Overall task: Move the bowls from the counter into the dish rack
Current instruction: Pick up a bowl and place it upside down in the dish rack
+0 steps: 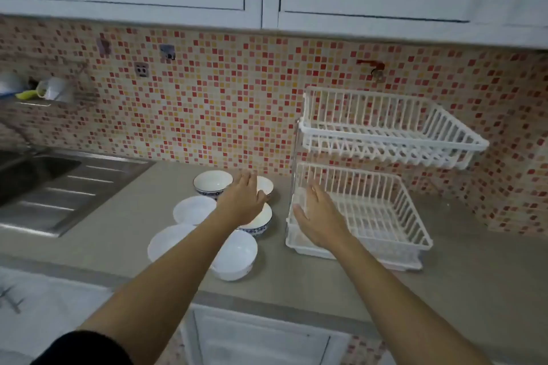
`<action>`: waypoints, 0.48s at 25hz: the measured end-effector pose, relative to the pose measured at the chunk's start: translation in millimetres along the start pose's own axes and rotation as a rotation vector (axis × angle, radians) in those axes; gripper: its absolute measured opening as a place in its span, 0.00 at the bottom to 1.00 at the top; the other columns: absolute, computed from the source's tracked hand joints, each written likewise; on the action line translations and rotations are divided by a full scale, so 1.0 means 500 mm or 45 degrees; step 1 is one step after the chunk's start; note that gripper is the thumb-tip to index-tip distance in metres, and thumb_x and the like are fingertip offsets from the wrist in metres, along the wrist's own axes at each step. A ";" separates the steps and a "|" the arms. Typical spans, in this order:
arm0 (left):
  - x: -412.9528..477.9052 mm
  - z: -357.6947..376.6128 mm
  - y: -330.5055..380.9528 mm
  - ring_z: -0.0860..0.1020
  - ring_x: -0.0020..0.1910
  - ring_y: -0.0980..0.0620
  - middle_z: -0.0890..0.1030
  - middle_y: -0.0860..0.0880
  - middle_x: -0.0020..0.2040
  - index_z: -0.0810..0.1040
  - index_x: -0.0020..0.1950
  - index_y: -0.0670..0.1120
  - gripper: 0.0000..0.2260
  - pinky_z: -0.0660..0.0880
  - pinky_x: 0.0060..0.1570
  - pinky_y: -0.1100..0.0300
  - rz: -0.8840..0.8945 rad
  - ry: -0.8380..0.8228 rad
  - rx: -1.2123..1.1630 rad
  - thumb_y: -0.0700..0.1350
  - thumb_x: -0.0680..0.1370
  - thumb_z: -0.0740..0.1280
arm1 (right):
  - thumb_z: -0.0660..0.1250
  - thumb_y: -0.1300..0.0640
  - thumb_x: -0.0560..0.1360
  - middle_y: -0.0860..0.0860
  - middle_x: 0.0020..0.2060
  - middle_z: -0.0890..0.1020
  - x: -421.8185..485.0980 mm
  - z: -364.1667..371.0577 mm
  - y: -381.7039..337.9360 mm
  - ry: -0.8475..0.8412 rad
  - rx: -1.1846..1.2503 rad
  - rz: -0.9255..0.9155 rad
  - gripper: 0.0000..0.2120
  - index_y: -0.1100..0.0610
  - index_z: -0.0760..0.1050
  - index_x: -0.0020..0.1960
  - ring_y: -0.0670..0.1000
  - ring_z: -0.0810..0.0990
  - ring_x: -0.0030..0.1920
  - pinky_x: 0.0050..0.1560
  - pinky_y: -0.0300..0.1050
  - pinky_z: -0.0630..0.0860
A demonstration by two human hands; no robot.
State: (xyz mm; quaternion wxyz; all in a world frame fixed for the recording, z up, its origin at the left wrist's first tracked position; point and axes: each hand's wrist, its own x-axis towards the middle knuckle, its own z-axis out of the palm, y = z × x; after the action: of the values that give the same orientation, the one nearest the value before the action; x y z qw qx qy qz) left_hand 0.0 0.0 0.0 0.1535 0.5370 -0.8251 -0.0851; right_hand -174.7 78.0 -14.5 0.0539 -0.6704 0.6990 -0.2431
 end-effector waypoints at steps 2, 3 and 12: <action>-0.030 0.041 -0.042 0.56 0.76 0.43 0.56 0.41 0.77 0.53 0.75 0.39 0.26 0.57 0.73 0.47 -0.127 -0.079 -0.022 0.50 0.81 0.50 | 0.52 0.45 0.80 0.55 0.78 0.51 -0.008 0.057 0.003 -0.146 0.063 0.100 0.32 0.60 0.48 0.77 0.53 0.51 0.77 0.76 0.51 0.54; -0.046 0.071 -0.069 0.58 0.74 0.42 0.59 0.40 0.76 0.55 0.74 0.38 0.25 0.59 0.72 0.46 -0.182 -0.123 -0.042 0.50 0.81 0.50 | 0.52 0.44 0.80 0.55 0.77 0.54 -0.013 0.093 0.007 -0.211 0.090 0.149 0.32 0.60 0.49 0.77 0.55 0.54 0.76 0.74 0.53 0.57; -0.104 0.235 -0.206 0.65 0.71 0.40 0.63 0.38 0.73 0.60 0.72 0.38 0.22 0.64 0.69 0.50 -0.468 -0.329 -0.215 0.47 0.80 0.54 | 0.54 0.42 0.79 0.63 0.72 0.64 0.033 0.351 -0.022 -0.595 0.391 0.583 0.33 0.64 0.56 0.74 0.60 0.65 0.71 0.69 0.50 0.64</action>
State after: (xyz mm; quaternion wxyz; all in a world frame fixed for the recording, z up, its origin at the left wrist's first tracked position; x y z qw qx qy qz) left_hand 67.9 2.5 -150.0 0.0727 0.6481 -0.7162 -0.2483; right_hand -95.9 15.3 -159.4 0.3655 -0.5178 0.7552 -0.1672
